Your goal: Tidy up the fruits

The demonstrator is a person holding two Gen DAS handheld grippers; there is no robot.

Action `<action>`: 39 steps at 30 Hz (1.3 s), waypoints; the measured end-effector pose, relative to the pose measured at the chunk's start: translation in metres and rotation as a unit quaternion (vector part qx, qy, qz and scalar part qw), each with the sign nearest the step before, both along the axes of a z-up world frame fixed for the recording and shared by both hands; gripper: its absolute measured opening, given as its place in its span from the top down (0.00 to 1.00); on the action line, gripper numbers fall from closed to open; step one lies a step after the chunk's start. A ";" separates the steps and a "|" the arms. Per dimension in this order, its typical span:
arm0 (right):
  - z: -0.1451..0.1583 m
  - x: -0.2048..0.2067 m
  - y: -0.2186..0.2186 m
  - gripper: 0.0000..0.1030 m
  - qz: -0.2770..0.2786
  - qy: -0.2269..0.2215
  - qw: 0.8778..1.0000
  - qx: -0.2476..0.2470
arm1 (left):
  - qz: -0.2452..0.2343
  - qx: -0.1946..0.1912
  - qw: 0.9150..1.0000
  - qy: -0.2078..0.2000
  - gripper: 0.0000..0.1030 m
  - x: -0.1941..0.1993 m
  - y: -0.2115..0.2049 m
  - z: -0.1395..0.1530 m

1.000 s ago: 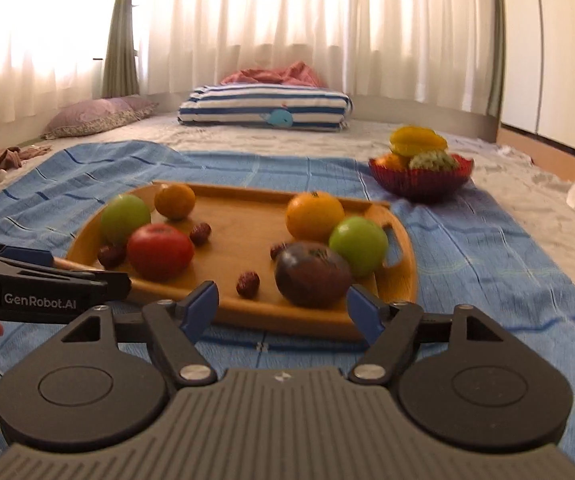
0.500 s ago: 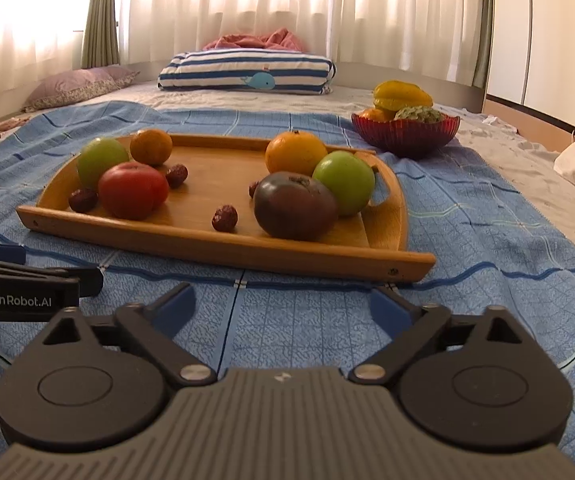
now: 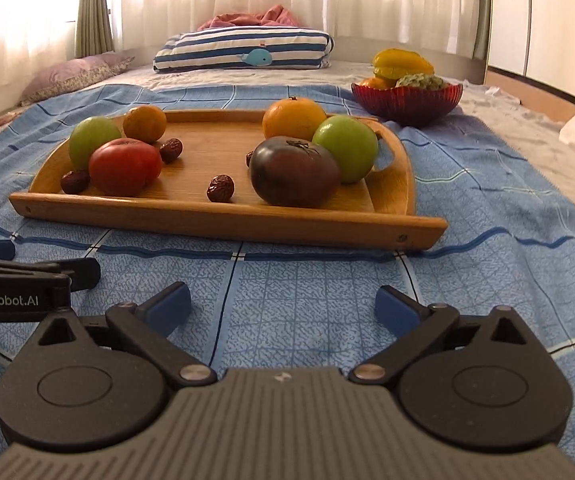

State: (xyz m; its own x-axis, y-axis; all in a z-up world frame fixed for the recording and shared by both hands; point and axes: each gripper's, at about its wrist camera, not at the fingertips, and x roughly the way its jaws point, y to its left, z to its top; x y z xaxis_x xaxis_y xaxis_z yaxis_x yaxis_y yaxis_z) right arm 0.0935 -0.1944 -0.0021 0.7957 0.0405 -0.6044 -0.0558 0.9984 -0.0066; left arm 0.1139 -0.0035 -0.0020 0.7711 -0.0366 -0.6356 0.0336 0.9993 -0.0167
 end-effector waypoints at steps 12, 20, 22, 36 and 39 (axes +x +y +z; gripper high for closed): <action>-0.001 -0.001 0.000 0.00 -0.002 -0.004 1.000 0.002 | 0.000 -0.004 1.000 -0.008 0.00 -0.003 0.001 -0.003; -0.001 -0.001 0.000 0.00 -0.002 -0.004 1.000 0.003 | 0.000 -0.003 1.000 -0.008 0.00 -0.003 0.001 -0.004; -0.001 -0.001 0.000 0.00 -0.002 -0.004 1.000 0.003 | 0.000 -0.004 1.000 -0.009 0.00 -0.003 0.001 -0.004; -0.001 -0.001 0.000 0.00 -0.002 -0.004 1.000 0.003 | 0.001 -0.003 1.000 -0.012 0.00 -0.004 0.001 -0.004; -0.001 -0.001 0.000 0.00 -0.002 -0.005 1.000 0.003 | 0.001 -0.003 1.000 -0.012 0.00 -0.005 0.001 -0.004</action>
